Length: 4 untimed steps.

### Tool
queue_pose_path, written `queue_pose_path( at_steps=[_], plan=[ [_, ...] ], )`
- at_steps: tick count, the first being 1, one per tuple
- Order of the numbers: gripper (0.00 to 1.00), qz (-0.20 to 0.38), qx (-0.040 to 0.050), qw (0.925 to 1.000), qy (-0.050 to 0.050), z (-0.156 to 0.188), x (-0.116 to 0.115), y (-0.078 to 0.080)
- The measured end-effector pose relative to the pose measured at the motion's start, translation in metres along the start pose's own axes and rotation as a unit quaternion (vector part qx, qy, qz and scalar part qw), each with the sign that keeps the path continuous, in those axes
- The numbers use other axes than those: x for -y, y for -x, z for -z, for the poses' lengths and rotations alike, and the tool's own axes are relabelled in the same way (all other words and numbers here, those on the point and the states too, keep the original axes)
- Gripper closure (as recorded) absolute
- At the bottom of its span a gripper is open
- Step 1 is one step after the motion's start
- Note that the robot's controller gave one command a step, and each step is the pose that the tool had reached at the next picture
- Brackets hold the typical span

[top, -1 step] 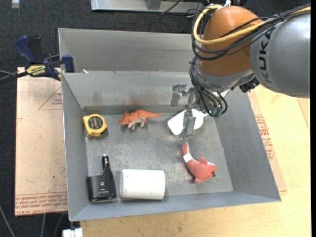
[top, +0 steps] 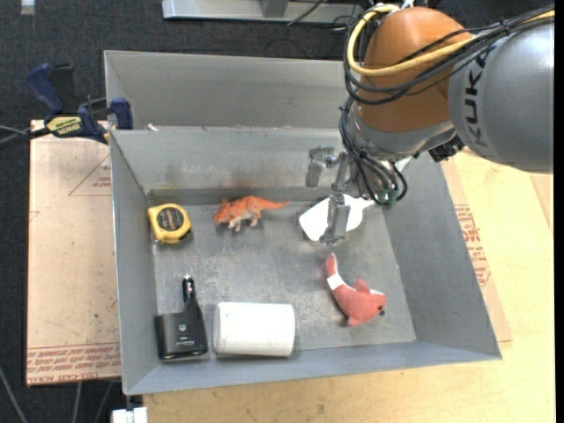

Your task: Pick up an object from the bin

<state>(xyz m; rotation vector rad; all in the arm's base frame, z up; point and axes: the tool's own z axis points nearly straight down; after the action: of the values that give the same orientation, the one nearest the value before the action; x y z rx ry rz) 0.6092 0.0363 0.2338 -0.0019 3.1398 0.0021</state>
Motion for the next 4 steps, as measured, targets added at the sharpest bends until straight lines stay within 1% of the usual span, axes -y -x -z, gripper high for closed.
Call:
queue_pose_path(
  at_steps=[1,2,3,4],
  plan=[
    [0.0,0.02,0.0,0.9998,0.0,-0.043,0.066,0.018],
    [0.0,-0.045,0.0002,0.999,0.0,-0.07,0.1,0.021],
    [0.0,-0.007,0.0021,1.0,0.0,-0.073,0.095,0.033],
    [0.0,-0.009,0.0047,0.9999,0.0,-0.128,0.096,0.038]
  ],
)
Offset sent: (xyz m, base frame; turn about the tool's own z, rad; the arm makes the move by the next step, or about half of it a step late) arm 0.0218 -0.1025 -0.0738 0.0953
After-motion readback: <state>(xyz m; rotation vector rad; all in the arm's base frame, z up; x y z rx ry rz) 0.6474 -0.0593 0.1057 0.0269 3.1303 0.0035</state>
